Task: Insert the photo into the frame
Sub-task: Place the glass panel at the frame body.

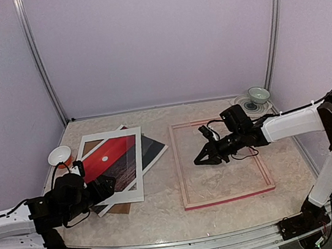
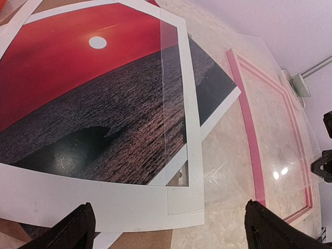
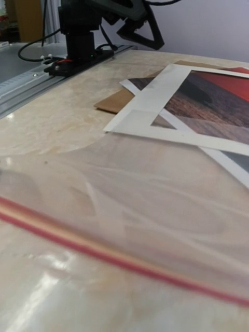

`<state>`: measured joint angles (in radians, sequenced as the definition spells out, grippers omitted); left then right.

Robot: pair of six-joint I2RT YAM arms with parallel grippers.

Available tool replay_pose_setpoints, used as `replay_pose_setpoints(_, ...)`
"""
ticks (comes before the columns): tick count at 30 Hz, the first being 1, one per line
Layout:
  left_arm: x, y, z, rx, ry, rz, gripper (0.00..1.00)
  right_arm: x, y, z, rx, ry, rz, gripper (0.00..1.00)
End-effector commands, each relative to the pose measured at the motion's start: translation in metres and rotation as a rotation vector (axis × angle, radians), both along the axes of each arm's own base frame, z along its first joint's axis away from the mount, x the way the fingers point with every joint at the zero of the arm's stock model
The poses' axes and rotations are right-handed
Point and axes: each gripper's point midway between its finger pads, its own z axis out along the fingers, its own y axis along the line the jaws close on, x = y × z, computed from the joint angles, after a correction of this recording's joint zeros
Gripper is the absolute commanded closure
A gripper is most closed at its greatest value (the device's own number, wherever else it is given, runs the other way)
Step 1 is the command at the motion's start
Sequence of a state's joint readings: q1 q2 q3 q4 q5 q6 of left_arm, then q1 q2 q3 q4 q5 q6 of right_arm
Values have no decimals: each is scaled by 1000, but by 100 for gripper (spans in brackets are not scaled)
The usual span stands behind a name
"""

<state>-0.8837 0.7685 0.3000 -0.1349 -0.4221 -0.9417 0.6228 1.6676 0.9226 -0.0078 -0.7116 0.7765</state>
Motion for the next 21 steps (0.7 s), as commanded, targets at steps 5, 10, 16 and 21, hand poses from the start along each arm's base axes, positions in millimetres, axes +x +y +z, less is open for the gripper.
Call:
replay_pose_setpoints(5,4,-14,5,-23,-17,-35,1,-6,-32,14,20,-62,-8,100)
replay_pose_setpoints(10,6,-20,5,-24,-16,-51,1,-11,-55,11,-4,-65,-26,100)
replay_pose_setpoints(16,8,-30,5,-38,-19,-75,1,-21,-85,4,-63,-75,-51,100)
replay_pose_setpoints(21,11,-39,5,-45,-15,-96,1,-30,-107,-2,-115,-77,-67,100)
